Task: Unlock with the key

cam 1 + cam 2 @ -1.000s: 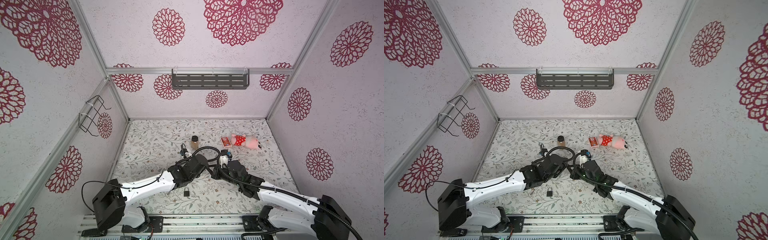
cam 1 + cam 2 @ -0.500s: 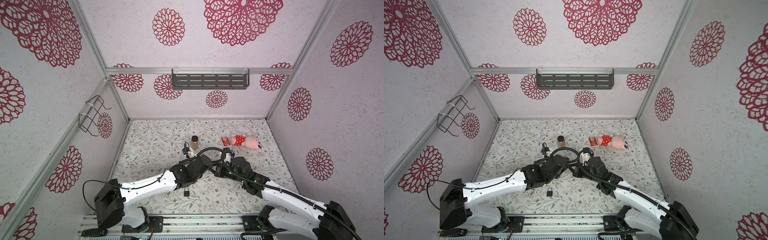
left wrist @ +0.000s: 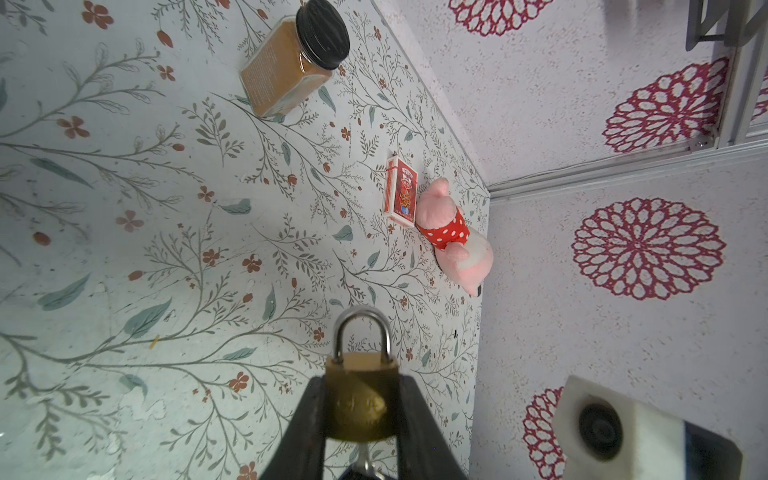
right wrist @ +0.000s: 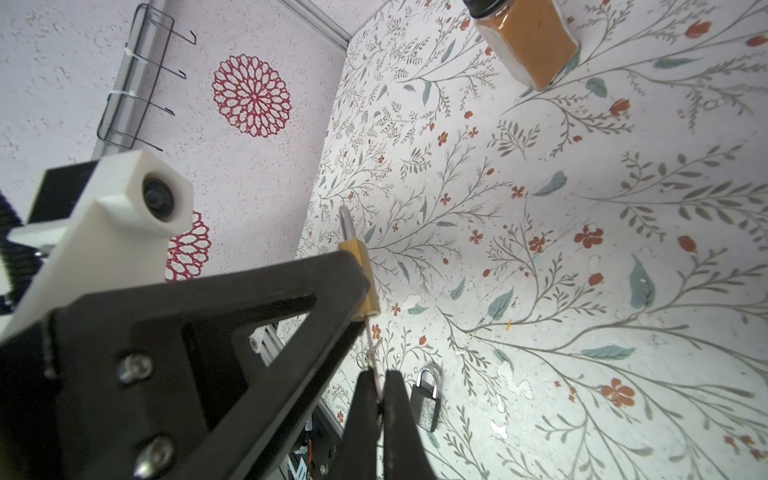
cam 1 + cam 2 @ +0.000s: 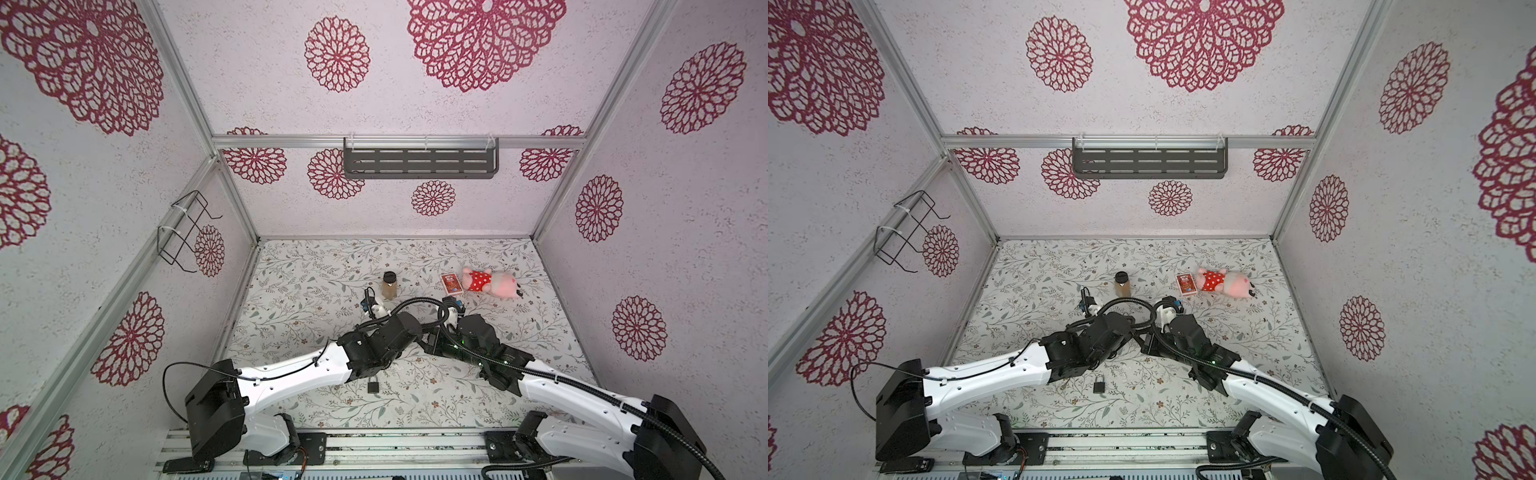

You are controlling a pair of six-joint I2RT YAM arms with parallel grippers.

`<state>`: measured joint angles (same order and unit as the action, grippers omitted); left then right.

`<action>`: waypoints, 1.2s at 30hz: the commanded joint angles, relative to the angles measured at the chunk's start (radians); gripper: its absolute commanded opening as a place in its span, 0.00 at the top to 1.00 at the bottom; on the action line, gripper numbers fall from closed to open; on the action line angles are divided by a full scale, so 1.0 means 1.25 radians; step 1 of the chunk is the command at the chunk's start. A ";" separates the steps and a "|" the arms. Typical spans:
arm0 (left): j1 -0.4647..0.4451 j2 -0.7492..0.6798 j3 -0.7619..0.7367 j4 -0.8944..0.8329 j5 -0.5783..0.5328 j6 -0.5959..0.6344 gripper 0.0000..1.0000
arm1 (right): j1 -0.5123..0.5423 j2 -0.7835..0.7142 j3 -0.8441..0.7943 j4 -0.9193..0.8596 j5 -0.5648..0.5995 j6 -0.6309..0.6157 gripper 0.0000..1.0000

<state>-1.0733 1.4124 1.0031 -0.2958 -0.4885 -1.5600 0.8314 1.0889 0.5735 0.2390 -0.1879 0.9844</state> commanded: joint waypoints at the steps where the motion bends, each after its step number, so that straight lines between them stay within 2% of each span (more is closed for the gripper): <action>1: -0.026 -0.024 -0.005 -0.004 0.034 -0.003 1.00 | -0.010 0.002 0.013 0.173 0.002 0.071 1.00; 4: -0.032 -0.027 -0.006 -0.046 -0.003 -0.008 1.00 | -0.022 -0.009 0.032 0.140 -0.007 0.072 1.00; 8: -0.036 -0.035 -0.021 0.008 0.007 0.010 1.00 | -0.030 -0.007 0.071 0.006 0.024 0.055 1.00; 12: -0.037 -0.041 -0.040 0.066 0.022 0.032 1.00 | -0.029 -0.005 0.065 0.026 0.022 0.050 1.00; 16: -0.035 -0.047 -0.033 0.042 0.058 0.021 1.00 | -0.009 0.017 0.137 -0.112 0.069 -0.064 1.00; 21: -0.030 -0.075 -0.075 0.109 0.100 -0.021 1.00 | 0.006 0.030 0.167 -0.174 0.130 -0.133 1.00; 25: -0.029 -0.092 -0.075 0.103 0.110 -0.031 1.00 | 0.017 0.044 0.202 -0.245 0.190 -0.181 1.00; 33: -0.030 -0.119 -0.096 0.129 0.138 -0.061 1.00 | 0.017 0.030 0.191 -0.227 0.230 -0.249 1.00; 36: -0.029 -0.123 -0.117 0.181 0.162 -0.075 1.00 | 0.018 0.034 0.209 -0.245 0.244 -0.277 1.00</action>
<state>-1.0718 1.3018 0.8692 -0.1490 -0.4519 -1.6287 0.8814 1.1259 0.7887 -0.1181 -0.0864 0.6979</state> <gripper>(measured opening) 0.262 0.042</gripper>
